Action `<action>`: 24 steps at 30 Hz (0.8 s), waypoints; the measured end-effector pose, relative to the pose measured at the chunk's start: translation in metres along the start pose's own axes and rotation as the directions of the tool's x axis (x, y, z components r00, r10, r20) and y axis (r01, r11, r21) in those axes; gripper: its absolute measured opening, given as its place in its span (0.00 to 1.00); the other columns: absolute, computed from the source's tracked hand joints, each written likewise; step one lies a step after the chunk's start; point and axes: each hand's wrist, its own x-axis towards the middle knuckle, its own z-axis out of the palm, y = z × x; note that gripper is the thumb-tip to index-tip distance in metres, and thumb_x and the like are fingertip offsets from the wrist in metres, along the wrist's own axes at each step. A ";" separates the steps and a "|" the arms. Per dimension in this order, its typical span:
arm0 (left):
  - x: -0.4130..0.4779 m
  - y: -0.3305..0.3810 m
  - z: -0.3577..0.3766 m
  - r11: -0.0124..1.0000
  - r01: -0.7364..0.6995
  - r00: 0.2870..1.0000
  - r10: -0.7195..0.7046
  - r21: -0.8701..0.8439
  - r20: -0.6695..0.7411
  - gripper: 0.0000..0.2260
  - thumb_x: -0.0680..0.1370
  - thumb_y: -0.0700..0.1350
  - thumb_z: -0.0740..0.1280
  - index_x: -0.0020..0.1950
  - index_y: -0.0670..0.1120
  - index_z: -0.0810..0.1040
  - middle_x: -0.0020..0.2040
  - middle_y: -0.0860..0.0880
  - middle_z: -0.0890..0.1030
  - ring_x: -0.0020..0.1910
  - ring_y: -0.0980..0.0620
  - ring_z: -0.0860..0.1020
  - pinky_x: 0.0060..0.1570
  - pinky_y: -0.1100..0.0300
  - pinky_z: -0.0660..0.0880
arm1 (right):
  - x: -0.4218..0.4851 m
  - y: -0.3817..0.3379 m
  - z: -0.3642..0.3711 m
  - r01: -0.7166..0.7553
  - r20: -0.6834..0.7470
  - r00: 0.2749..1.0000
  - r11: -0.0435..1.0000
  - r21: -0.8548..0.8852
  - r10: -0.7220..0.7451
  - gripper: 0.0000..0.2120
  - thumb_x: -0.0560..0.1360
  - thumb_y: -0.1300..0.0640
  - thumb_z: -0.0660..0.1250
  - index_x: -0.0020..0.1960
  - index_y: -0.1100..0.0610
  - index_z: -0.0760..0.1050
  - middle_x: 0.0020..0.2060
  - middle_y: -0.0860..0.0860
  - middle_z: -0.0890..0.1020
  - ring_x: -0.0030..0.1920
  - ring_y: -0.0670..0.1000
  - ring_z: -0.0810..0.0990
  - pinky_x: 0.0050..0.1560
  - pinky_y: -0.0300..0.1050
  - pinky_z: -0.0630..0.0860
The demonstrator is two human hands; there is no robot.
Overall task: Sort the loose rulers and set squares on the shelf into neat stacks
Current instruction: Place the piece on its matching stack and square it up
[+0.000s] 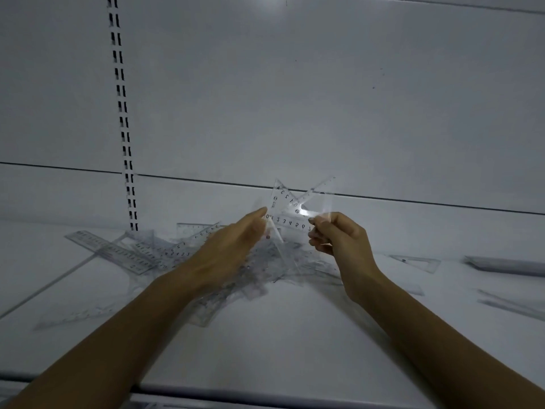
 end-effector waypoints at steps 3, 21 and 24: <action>-0.003 0.008 0.002 1.000 0.008 0.998 -0.007 0.008 -0.068 0.39 0.67 0.73 0.56 0.74 0.56 0.59 0.58 0.64 0.76 0.61 0.62 0.71 0.66 0.56 0.64 | 0.000 0.000 0.000 0.021 -0.008 1.000 0.999 -0.027 -0.022 0.06 0.77 0.59 0.64 0.43 0.58 0.78 0.34 0.50 0.81 0.35 0.46 0.78 0.42 0.40 0.74; 0.001 0.009 0.002 0.970 -0.226 0.852 0.240 0.088 -0.465 0.08 0.81 0.47 0.58 0.45 0.44 0.71 0.47 0.55 0.83 0.47 0.59 0.81 0.44 0.54 0.80 | 0.002 -0.013 -0.014 0.054 -0.099 0.993 0.997 -0.049 -0.058 0.10 0.78 0.58 0.63 0.57 0.56 0.79 0.45 0.49 0.84 0.39 0.44 0.83 0.44 0.35 0.78; 0.000 0.015 0.005 0.968 -0.227 0.842 0.251 0.108 -0.478 0.06 0.81 0.45 0.60 0.45 0.45 0.72 0.45 0.56 0.83 0.44 0.59 0.82 0.41 0.59 0.79 | 0.001 -0.029 -0.036 0.124 -0.116 0.984 0.987 -0.100 -0.136 0.13 0.78 0.63 0.63 0.59 0.50 0.75 0.41 0.52 0.85 0.35 0.44 0.83 0.42 0.34 0.78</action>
